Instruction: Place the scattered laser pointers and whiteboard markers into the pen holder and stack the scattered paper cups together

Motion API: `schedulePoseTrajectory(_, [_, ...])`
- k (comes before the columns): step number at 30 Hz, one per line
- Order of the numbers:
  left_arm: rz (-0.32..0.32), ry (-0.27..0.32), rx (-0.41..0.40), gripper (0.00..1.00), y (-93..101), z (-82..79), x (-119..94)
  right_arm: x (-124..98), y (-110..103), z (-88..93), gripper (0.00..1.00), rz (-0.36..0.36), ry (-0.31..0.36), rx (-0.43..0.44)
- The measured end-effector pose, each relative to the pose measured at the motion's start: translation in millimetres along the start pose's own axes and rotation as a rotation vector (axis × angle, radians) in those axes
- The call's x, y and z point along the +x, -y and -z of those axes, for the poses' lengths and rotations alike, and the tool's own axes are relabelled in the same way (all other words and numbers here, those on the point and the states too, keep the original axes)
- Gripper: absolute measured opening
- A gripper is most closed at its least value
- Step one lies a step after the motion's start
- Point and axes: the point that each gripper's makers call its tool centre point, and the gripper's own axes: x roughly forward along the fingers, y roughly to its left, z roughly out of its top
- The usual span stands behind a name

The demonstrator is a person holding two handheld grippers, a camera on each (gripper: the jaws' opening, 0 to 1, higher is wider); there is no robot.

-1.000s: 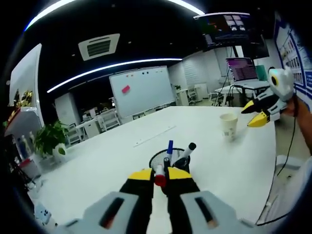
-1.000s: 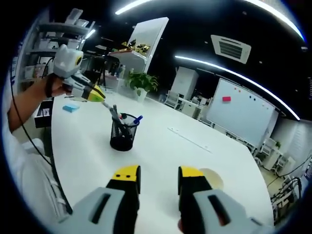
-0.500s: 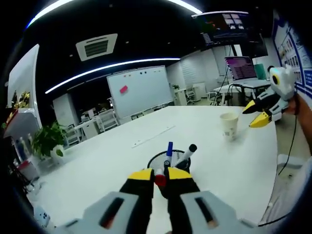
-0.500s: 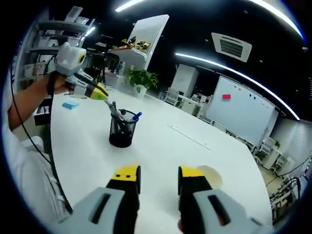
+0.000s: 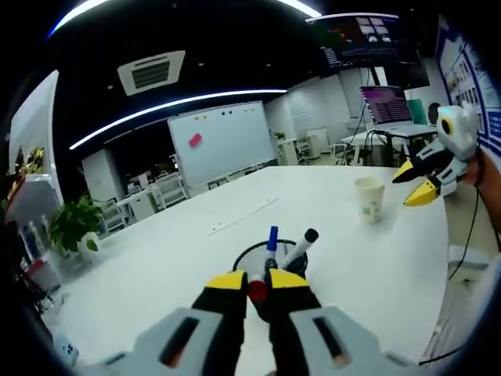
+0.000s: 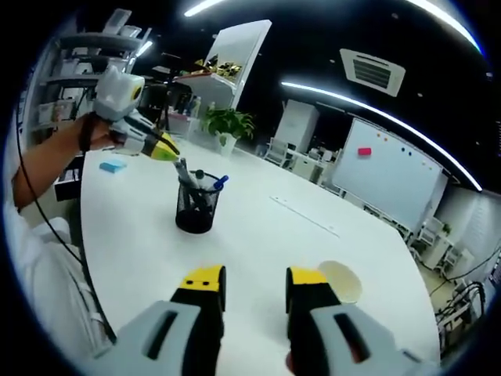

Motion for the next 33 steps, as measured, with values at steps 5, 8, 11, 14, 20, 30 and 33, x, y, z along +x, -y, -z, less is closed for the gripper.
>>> schedulePoseTrajectory(5, [0.011, -0.005, 0.002, 0.11, 1.9, 0.6, 2.8, 1.2, 0.7, 1.8, 0.31, -0.001, -0.003, 0.004])
schedulePoseTrajectory(8, [0.010, -0.003, 0.005, 0.11, 1.7, 0.0, 4.1, 1.3, 1.5, 3.0, 0.31, 0.002, -0.003, 0.009])
schedulePoseTrajectory(11, [0.011, -0.007, 0.005, 0.11, 1.4, 0.2, 5.2, 0.5, 0.8, 3.5, 0.31, -0.002, -0.002, 0.009])
schedulePoseTrajectory(14, [0.010, -0.010, 0.008, 0.11, 1.6, 0.2, 4.8, 0.1, 0.9, 2.3, 0.31, -0.003, 0.001, 0.006])
schedulePoseTrajectory(20, [0.004, -0.012, 0.016, 0.11, 1.5, 0.2, 5.0, -1.8, 2.1, -1.8, 0.31, 0.005, 0.021, 0.011])
schedulePoseTrajectory(30, [0.006, 0.004, 0.015, 0.11, 2.8, -0.2, 5.5, -2.9, 1.5, -3.1, 0.31, 0.005, 0.021, 0.006])
schedulePoseTrajectory(33, [0.007, -0.001, 0.023, 0.11, 3.3, 1.3, 6.5, -1.7, 1.1, -2.3, 0.31, 0.003, 0.019, 0.007])
